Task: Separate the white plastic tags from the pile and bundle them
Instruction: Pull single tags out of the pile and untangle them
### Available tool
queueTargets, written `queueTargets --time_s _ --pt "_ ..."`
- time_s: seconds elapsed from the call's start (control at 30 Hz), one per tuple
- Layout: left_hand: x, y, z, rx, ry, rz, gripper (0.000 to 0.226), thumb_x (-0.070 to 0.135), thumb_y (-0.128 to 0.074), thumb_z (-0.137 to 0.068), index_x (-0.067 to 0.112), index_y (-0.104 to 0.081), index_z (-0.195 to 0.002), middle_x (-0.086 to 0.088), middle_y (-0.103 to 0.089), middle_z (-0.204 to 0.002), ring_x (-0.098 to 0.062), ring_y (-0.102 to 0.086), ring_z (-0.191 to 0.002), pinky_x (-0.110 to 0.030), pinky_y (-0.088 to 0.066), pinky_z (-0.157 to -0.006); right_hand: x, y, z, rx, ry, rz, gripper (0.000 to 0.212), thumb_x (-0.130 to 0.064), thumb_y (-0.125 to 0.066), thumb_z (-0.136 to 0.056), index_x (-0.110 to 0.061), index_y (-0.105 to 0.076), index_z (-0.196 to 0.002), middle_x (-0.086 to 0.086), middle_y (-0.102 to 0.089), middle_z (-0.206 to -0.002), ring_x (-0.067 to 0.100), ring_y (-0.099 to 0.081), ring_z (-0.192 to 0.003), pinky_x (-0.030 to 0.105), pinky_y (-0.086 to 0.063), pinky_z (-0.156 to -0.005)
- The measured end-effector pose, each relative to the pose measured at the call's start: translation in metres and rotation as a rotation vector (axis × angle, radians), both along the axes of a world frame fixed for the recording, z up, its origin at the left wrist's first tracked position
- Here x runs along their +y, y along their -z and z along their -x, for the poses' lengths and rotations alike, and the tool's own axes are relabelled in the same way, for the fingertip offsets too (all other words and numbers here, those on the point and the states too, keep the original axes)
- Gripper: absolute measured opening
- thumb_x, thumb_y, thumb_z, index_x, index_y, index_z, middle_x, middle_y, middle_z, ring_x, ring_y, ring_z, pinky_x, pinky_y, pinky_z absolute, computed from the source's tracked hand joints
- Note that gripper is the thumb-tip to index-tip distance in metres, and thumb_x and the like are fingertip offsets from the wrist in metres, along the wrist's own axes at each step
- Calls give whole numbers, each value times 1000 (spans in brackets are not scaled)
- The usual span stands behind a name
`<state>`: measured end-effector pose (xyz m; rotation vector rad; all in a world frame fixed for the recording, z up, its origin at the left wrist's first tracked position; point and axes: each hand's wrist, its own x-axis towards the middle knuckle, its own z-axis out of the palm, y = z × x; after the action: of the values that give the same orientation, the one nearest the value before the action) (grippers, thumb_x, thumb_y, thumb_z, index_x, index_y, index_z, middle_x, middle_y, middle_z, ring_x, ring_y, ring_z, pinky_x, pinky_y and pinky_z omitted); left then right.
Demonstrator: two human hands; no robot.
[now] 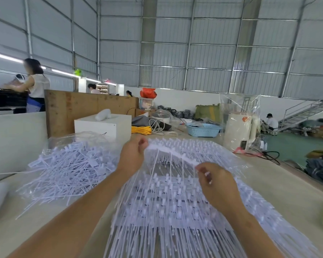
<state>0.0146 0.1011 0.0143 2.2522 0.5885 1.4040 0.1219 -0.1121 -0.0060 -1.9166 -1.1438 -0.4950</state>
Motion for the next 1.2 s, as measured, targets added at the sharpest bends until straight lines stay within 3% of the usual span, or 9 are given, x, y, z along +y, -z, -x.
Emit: queueTargets --time_s 0.13,0.3,0.5,0.6,0.7,0.83,0.93,1.1,1.2 --pt "-38 -45 14 -234 108 -297 9 4 -54 -93 2 -61 -90 -7 -62 -83 -10 -51 -75 -6 -36 -67 -10 -26 15 -243 97 -360 34 8 -63 -78 -1 -61 -111 14 -60 -107 29 -57 -94 43 -50 -80" --pt "-86 -85 41 -430 282 -500 6 9 -55 -92 9 -61 -94 19 -50 -87 -9 -50 -80 -18 -42 -73 -33 -58 12 -289 223 -236 78 -2 -73 -71 -5 -37 -140 19 -41 -141 38 -36 -132 60 -29 -106" --pt "-98 -78 60 -449 425 -301 21 7 -67 -84 17 -58 -100 8 -60 -95 -7 -60 -87 -20 -50 -74 -60 -77 2 -368 373 -353 37 -8 -55 -79 -8 -64 -115 18 -64 -102 39 -55 -99 48 -40 -89" --pt "-84 -54 53 -251 376 201 34 17 -77 -72 25 -59 -100 6 -64 -94 -2 -63 -74 -12 -50 -63 -77 -86 -3 -435 549 -90 42 -3 -63 -72 -22 -67 -110 12 -66 -106 39 -51 -107 64 -33 -97" --pt "-70 -19 42 63 412 527 23 27 -80 -65 15 -70 -83 -4 -68 -71 -12 -61 -55 -25 -51 -61 -80 -88 -3 -304 574 450 51 -15 -67 -77 -42 -56 -119 -4 -60 -122 26 -44 -123 71 -20 -104" --pt "-63 19 28 268 312 505 14 14 -78 -76 14 -65 -71 1 -63 -54 -8 -56 -45 -25 -50 -54 -72 -79 -7 276 157 922 89 -28 -77 -76 -38 -23 -146 -4 -37 -147 17 -44 -124 31 -46 -89" --pt "-68 28 23 223 319 530 17 10 -79 -75 15 -63 -77 -2 -62 -70 -10 -56 -53 -18 -49 -51 -48 -62 -2 116 -4 855 73 -41 -64 -86 -31 -25 -147 -7 -27 -153 11 -32 -136 24 -30 -104" --pt "-79 28 19 71 389 542 22 1 -75 -76 5 -67 -96 -8 -63 -72 -11 -57 -55 -19 -50 -54 8 -24 25 178 -352 521 45 -40 -57 -90 -1 -64 -111 20 -66 -104 27 -62 -96 29 -45 -78" --pt "-78 26 24 45 435 576 8 7 -71 -81 3 -69 -89 -3 -63 -55 -9 -55 -46 -18 -48 -48 16 -14 27 181 -431 380 25 -24 -59 -92 -2 -66 -82 2 -57 -63 13 -55 -60 25 -41 -60"
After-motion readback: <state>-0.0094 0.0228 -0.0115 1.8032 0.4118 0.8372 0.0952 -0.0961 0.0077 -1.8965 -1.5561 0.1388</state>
